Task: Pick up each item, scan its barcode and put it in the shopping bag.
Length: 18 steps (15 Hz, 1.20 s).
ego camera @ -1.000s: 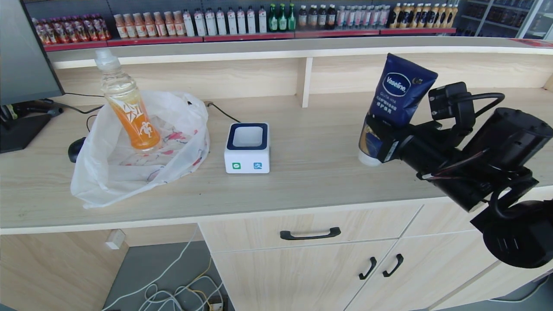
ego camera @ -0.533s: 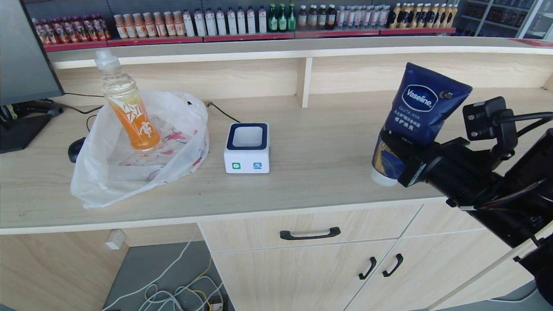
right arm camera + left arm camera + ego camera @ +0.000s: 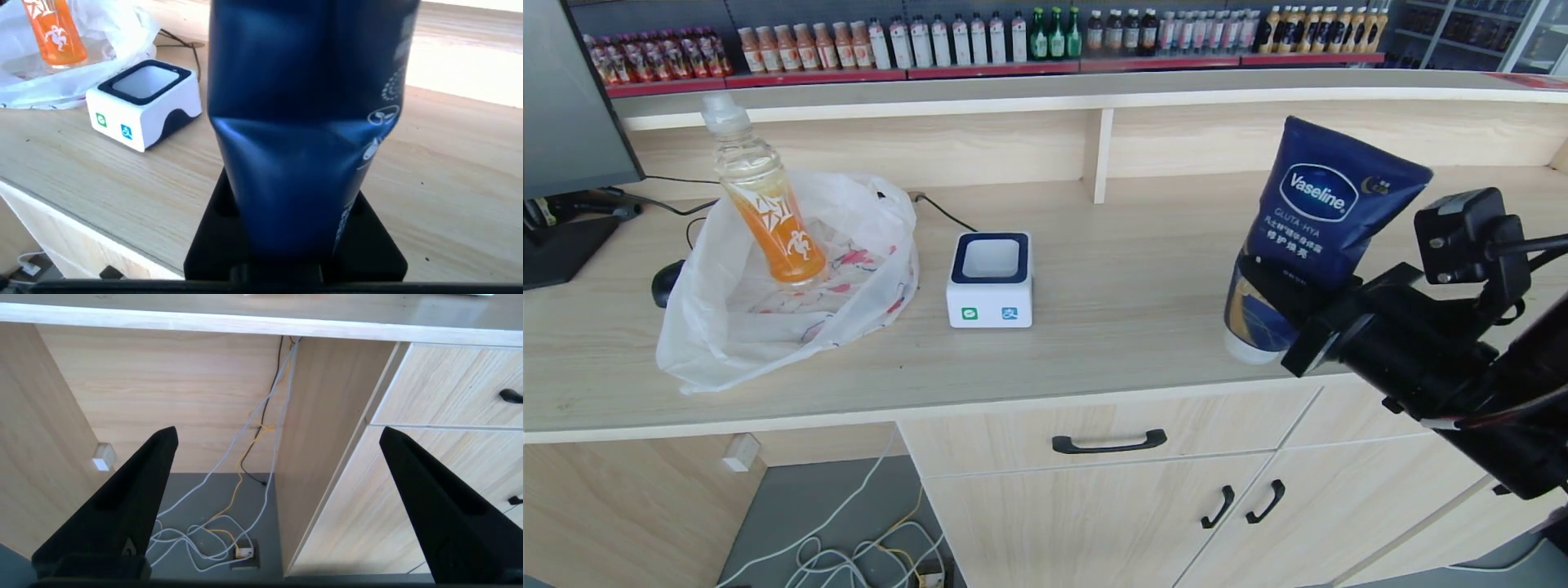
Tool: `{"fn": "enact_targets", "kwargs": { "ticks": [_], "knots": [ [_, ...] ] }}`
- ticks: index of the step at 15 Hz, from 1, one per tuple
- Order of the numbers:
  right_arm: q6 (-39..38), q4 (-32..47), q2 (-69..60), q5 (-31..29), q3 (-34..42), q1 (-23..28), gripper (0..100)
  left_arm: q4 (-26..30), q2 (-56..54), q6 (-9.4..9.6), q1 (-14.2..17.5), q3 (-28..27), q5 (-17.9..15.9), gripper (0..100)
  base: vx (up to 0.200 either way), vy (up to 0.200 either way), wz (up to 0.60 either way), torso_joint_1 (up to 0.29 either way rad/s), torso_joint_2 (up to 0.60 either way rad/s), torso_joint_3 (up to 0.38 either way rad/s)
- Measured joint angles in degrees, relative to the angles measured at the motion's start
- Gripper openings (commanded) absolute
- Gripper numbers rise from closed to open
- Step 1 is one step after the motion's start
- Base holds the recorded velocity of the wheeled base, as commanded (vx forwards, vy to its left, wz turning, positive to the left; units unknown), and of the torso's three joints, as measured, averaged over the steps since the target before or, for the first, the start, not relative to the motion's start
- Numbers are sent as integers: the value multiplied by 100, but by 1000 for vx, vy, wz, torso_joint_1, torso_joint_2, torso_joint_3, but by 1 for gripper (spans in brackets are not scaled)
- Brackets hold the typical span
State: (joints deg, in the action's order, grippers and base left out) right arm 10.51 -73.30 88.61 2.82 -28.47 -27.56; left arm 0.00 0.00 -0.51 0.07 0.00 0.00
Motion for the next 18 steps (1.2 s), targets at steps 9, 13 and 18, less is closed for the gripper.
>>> {"fn": "enact_targets", "kwargs": {
  "ticks": [9,13,18],
  "knots": [
    [2159,534,-438,745,124,-741,0,0,0,0,0,0,0,100,0,0,0,0,0,0],
    [3205,-501,173,38,-105,-1747,0,0,0,0,-2,0,0,100,0,0,0,0,0,0],
    [4623,-1647,998,2,243,-2136,0,0,0,0,0,0,0,100,0,0,0,0,0,0]
  ]
}}
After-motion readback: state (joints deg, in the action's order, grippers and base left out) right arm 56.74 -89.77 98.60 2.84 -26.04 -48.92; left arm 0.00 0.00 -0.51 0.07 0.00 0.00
